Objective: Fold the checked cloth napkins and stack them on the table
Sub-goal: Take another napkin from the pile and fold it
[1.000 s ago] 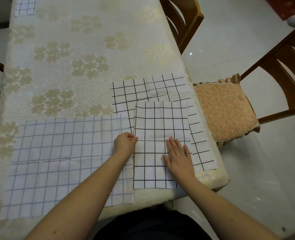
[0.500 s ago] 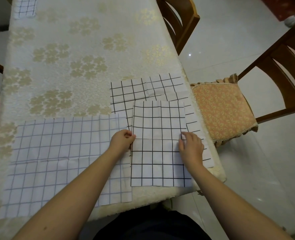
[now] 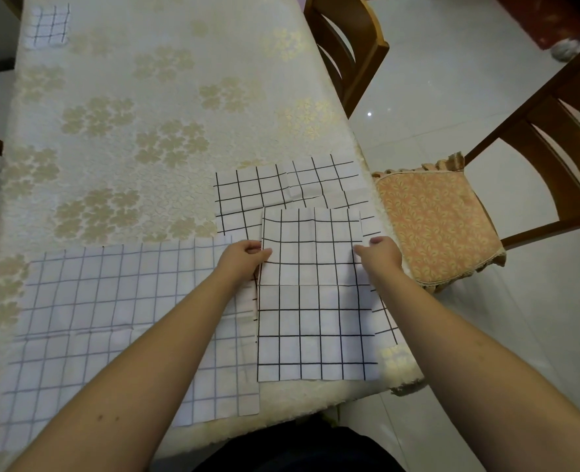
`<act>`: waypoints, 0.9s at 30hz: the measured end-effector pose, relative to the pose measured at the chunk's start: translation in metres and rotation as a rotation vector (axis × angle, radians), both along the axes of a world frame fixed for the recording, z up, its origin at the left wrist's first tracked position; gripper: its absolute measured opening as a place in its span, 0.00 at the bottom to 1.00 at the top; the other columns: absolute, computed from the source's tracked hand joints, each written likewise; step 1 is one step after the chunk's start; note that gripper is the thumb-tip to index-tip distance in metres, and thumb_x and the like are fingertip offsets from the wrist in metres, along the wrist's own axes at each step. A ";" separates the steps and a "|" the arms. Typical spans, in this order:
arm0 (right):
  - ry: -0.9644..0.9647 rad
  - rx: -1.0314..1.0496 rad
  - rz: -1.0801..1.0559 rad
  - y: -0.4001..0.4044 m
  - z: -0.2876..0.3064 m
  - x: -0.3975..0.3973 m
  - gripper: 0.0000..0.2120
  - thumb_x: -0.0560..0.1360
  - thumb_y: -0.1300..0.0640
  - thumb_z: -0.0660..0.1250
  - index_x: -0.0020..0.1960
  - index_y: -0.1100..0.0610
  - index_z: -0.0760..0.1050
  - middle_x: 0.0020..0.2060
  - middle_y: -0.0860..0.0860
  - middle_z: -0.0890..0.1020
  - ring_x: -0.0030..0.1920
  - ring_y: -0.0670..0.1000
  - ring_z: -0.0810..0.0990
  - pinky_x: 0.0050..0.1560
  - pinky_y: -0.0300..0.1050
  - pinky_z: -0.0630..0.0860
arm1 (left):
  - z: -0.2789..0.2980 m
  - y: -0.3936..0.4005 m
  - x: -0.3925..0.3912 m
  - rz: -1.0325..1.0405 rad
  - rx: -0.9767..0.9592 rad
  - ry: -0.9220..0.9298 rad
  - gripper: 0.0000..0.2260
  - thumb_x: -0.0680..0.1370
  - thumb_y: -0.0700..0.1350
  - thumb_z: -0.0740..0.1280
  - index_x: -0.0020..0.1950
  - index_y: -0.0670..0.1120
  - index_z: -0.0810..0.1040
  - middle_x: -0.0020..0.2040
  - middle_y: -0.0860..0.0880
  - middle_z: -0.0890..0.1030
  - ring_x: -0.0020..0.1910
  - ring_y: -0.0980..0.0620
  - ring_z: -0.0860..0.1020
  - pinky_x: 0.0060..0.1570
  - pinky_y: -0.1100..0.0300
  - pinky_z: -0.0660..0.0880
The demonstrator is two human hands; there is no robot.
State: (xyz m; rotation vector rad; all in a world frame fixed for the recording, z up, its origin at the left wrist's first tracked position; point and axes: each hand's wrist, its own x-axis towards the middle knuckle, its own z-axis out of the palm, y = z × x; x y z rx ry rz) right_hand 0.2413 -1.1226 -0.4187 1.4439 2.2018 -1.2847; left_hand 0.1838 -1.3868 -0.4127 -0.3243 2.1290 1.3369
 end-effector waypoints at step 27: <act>0.363 -0.183 0.108 0.010 0.025 0.032 0.09 0.73 0.61 0.73 0.52 0.60 0.77 0.40 0.49 0.77 0.40 0.48 0.75 0.43 0.42 0.70 | 0.074 -0.009 -0.017 -0.187 0.176 0.276 0.06 0.76 0.39 0.70 0.48 0.50 0.80 0.45 0.53 0.84 0.47 0.58 0.82 0.48 0.65 0.76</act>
